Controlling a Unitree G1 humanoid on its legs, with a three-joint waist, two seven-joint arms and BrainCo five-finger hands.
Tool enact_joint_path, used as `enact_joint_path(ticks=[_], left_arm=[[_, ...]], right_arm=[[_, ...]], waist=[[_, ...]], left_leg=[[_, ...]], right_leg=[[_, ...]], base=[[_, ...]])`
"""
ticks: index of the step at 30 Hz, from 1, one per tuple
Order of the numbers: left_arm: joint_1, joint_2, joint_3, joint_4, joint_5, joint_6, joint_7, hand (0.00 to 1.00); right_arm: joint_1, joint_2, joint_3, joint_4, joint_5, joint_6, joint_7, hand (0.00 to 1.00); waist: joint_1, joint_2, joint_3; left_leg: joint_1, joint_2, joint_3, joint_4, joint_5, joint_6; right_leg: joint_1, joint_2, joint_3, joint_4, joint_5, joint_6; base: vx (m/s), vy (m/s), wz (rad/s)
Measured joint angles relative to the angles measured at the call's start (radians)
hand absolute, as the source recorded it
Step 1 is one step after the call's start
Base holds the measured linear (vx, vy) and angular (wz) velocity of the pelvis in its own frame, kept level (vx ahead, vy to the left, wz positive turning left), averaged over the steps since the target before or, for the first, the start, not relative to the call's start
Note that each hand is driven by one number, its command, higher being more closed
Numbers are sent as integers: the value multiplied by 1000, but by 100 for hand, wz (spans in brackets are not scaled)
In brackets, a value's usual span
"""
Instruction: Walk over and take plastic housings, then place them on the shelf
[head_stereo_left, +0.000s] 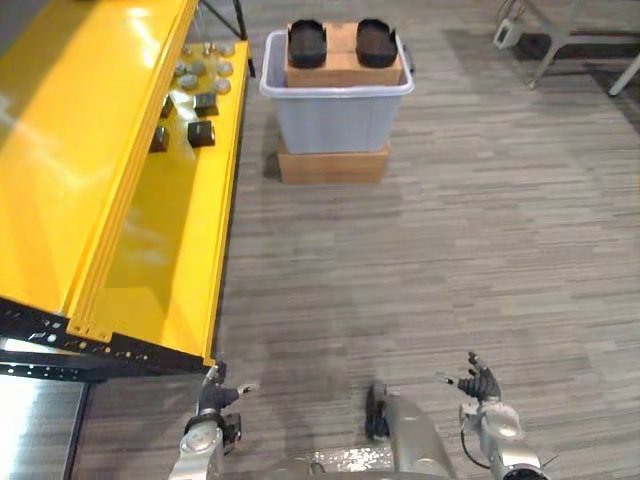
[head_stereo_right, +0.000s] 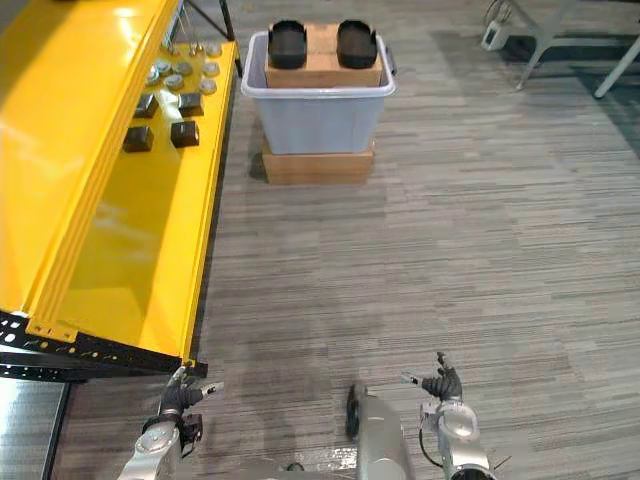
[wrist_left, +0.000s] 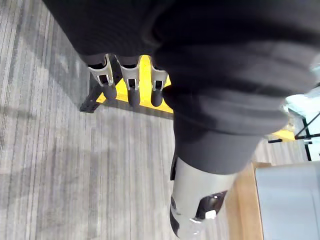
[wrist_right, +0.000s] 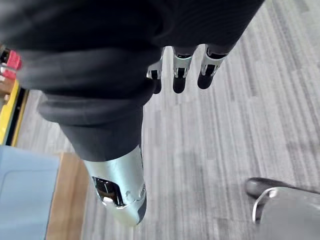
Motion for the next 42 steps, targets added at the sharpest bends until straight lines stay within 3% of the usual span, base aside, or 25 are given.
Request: enact_joint_path(ticks=[1,2,3,4,6,9,11,12,14,16,17,19,21,22,24,25,27,29,31,33,34,36,39,40,42], left_arm=[[-5,-6,2,1,0,0,-1,0],[2,-18,4,1,-1,0,-2,0],[17,-26,3,-2,-1,0,-4,0],[18,-26,3,-3,-1,0,-4,0],[18,-30,3,-12,-1,0,-4,0],[20,-38,3,-31,-10,-3,-3,0],[22,-47,2,-29,-11,0,-3,0],[25,-51,3,-29,-11,0,-3,0],[39,-71,2,-30,-11,0,-3,0],[52,-64,4,-16,-11,1,-3,0],[60,-61,5,-5,-10,3,-2,0],[49,-69,-1,0,-10,3,-4,0],[43,-57,-2,17,-10,5,-3,0],[41,-53,-3,18,-10,6,-2,0],[40,-47,-12,17,-10,6,-1,0],[39,-45,-14,16,-10,6,-1,0],[20,-42,-18,17,-11,5,-2,0],[5,-43,-18,18,-11,4,-2,0],[-4,-44,-24,21,-10,5,-2,0],[-9,-40,-35,27,-10,5,-2,0],[-9,-41,-37,45,-10,6,-2,0],[-7,-47,-44,66,-8,6,-3,0],[6,-67,-32,69,-8,7,-3,0],[8,-81,-31,68,-8,6,-3,0],[6,-111,-32,67,-8,6,-4,0]], right_arm=[[-7,1,5,0,0,2,2,0],[-7,3,9,0,1,2,3,0],[-7,6,36,-4,3,-1,1,0],[-6,7,39,-7,6,-1,-1,0],[-2,28,43,-38,33,-15,-9,0],[-12,26,40,-35,42,-18,-18,0],[-18,29,23,-15,49,-13,-18,0],[-18,28,21,-1,51,-13,-19,0],[-20,23,-1,34,50,-10,-20,0],[-24,28,4,56,49,-5,-19,0],[-10,41,3,54,47,0,-19,0],[2,42,0,57,39,2,-18,0],[14,52,-4,62,30,3,-17,0],[22,54,-4,61,30,3,-16,0],[26,66,0,53,29,4,-15,0],[27,71,1,45,29,3,-15,0],[28,82,5,33,29,-4,-14,0],[26,81,4,32,30,-12,-15,0],[29,82,4,34,30,-13,-15,0],[41,84,3,43,30,-12,-15,0],[54,84,2,46,30,-11,-16,0],[64,84,-7,48,30,-9,-16,0],[75,111,-17,38,31,-10,-17,0],[78,118,-14,36,32,-10,-16,0],[84,119,-16,15,33,-13,-18,0]], waist=[[4,1,4],[6,3,9],[17,2,14],[18,0,15],[54,-31,33],[68,-35,35],[85,-29,48],[89,-41,56],[119,-28,46],[128,-21,33],[129,-57,13],[116,-68,7],[108,-85,9],[100,-88,9],[84,-84,11],[80,-82,11],[68,-79,14],[60,-77,14],[55,-74,17],[56,-86,13],[52,-87,11],[45,-67,9],[34,-55,10],[40,-49,8],[55,-43,3]], left_leg=[[-59,15,1,135,44,6],[-141,40,-2,371,174,38],[-229,98,8,653,240,57],[-243,108,13,701,236,63],[-372,137,71,874,195,100],[-525,98,79,778,164,92],[-597,23,78,487,147,81],[-604,-8,79,388,151,76],[-600,-72,54,-29,237,18],[-604,-80,53,-25,351,60],[-623,-114,68,37,363,107],[-622,-139,76,101,299,153],[-533,-177,65,112,226,180],[-481,-190,52,107,200,186],[-339,-205,20,59,184,206],[-299,-204,8,38,184,206],[-174,-179,-15,-43,184,206],[-122,-159,-33,-82,179,199],[-90,-131,-59,-95,141,156],[-63,-116,-76,-91,91,118],[-40,-102,-100,-92,74,100],[-28,-63,-116,-85,65,82],[-106,-2,-93,192,74,14],[-154,39,-42,320,64,6],[-205,69,19,351,52,22]], right_leg=[[29,14,-7,-2,-29,-16],[105,36,-13,-32,-59,-30],[232,72,-8,-95,-74,-50],[255,77,-7,-108,-76,-53],[431,86,34,-203,-88,-72],[541,84,57,-319,-108,-53],[615,61,78,-362,-131,-37],[636,50,85,-377,-139,-29],[694,35,118,-438,-170,3],[733,23,142,-439,-216,21],[732,-16,148,-389,-253,41],[671,-44,154,-205,-251,50],[550,-82,174,184,-172,228],[499,-91,183,356,-169,267],[398,-107,151,580,-201,199],[373,-109,136,594,-213,176],[288,-112,56,477,-248,119],[229,-121,15,285,-248,115],[203,-97,22,38,-197,131],[195,-85,64,-151,-53,119],[220,-71,76,-173,66,98],[229,-45,46,-135,44,50],[319,-2,0,-141,-14,0],[381,23,-5,-185,-17,-8],[451,34,-7,-240,-19,-13]], base=[[603,-278,16],[742,-313,-5],[729,-296,-4],[686,-236,-17],[492,-138,-27],[412,-47,-22],[427,65,-18],[467,107,-26],[483,140,-45],[535,196,-40],[747,217,-7],[786,214,20],[675,186,29],[473,88,39],[545,61,41],[594,41,39],[415,-18,45],[374,-87,46],[367,-148,43],[351,-210,40],[436,-312,43],[427,-319,39],[392,-291,22],[337,-208,2],[297,-130,-4]])
